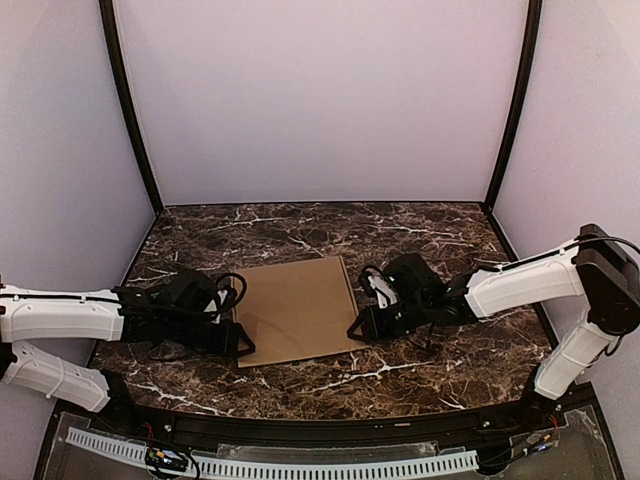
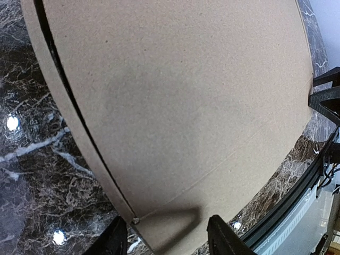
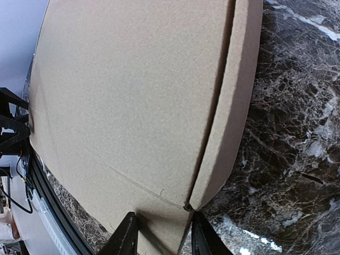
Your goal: Fold the paper box
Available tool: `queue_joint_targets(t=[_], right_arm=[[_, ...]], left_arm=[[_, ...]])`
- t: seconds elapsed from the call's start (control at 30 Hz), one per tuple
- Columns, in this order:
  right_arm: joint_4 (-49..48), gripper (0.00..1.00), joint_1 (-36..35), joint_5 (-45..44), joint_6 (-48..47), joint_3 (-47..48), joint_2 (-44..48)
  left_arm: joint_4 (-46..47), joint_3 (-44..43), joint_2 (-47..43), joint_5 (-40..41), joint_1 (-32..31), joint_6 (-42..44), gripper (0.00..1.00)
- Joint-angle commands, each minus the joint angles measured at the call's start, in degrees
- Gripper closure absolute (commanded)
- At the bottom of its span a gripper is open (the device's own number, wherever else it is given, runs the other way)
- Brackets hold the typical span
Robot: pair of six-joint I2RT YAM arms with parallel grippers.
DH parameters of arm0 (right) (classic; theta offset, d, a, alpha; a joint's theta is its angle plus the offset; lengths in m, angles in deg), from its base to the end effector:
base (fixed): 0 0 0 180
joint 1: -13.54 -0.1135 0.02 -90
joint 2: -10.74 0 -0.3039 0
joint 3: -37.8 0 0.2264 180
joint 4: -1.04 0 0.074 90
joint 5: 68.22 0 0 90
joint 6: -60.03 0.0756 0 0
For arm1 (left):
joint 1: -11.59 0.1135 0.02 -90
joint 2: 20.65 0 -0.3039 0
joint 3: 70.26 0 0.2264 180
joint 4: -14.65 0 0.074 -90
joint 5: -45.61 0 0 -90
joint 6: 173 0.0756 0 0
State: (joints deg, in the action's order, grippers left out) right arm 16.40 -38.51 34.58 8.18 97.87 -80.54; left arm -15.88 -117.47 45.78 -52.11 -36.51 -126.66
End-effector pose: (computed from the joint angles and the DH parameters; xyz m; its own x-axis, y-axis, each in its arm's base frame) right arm 0.1848 0.2642 0.1927 -0.8841 -0.1541 -0.4412 -0.4025 0.7309 0.5512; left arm 0.1317 -0.1620 0.2039 -0.9180 -0.0013 -0.3967 0.2236 0.8242 -0.5202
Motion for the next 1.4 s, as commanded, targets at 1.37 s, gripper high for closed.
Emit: queue_joint_targets(t=[1.37], right_arm=[[6.9,0.66,0.29,-4.0,-1.61,3.58,0.23]], left_arm=[[-4.12,-2.42,1.37,1.68,0.23,3.87,0.53]])
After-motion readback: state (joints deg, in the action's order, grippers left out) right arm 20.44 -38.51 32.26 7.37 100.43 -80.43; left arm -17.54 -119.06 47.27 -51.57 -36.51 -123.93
